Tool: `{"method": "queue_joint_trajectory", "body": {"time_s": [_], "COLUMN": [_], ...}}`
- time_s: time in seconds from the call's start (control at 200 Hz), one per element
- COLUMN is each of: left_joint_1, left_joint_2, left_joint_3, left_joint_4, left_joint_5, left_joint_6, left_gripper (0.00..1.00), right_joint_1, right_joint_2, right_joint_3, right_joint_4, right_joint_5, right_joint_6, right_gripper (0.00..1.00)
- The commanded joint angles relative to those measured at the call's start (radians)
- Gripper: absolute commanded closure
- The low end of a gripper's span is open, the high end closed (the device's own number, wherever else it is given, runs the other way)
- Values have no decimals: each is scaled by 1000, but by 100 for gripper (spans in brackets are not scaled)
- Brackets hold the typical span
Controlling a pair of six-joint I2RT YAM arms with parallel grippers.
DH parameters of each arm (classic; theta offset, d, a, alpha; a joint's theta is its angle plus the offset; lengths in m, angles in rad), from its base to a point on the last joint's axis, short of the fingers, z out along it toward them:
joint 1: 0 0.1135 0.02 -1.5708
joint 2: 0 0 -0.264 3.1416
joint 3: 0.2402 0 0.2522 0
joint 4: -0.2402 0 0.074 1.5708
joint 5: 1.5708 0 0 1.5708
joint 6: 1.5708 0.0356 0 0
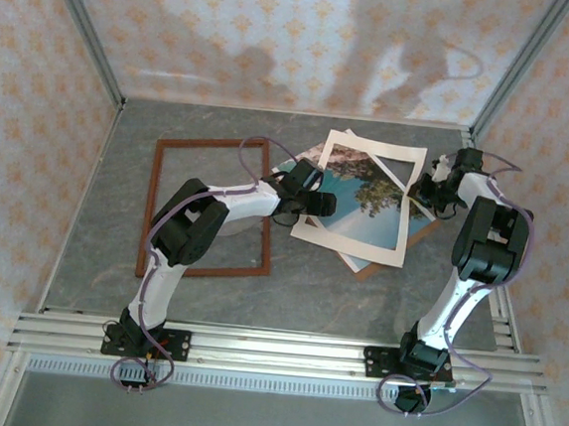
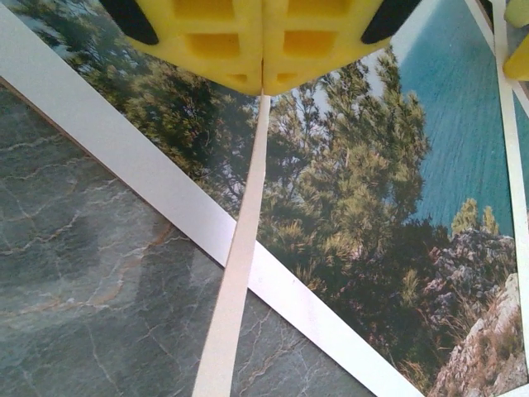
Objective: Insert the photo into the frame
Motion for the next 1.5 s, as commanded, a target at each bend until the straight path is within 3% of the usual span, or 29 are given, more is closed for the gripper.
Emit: {"method": "queue_joint_trajectory", "body": {"time_s": [0.0, 0.245, 0.455, 0.731, 0.856, 1.176, 1.492], "left_joint_1": [2, 2, 15, 176, 226, 226, 224], "left_joint_2": [8, -54, -232, -516, -475, -267, -131], "left_joint_3": [-15, -16, -102, -364, -340, -168, -87], "left_joint_4": [-20, -43, -70, -81, -130, -186, -170], "left_joint_5": [26, 17, -38, -172, -153, -147, -62], "left_joint_6": [-4, 2, 33, 27, 34, 76, 74], "left_gripper": [21, 19, 17, 17, 17, 18, 25], "right_joint_1": [-6, -7, -5, 43, 72, 98, 99], "right_joint_2": [-30, -112, -223, -368, -402, -440, -438], "right_joint_3": [-14, -14, 13, 77, 122, 168, 172], "right_joint_4": [11, 1, -46, -97, -122, -171, -176], "right_joint_5": [30, 74, 54, -19, -24, -20, -22], "right_joint_6": [-12, 56, 150, 220, 233, 218, 216], "right_gripper": [97, 100, 100, 100, 100, 100, 100]}}
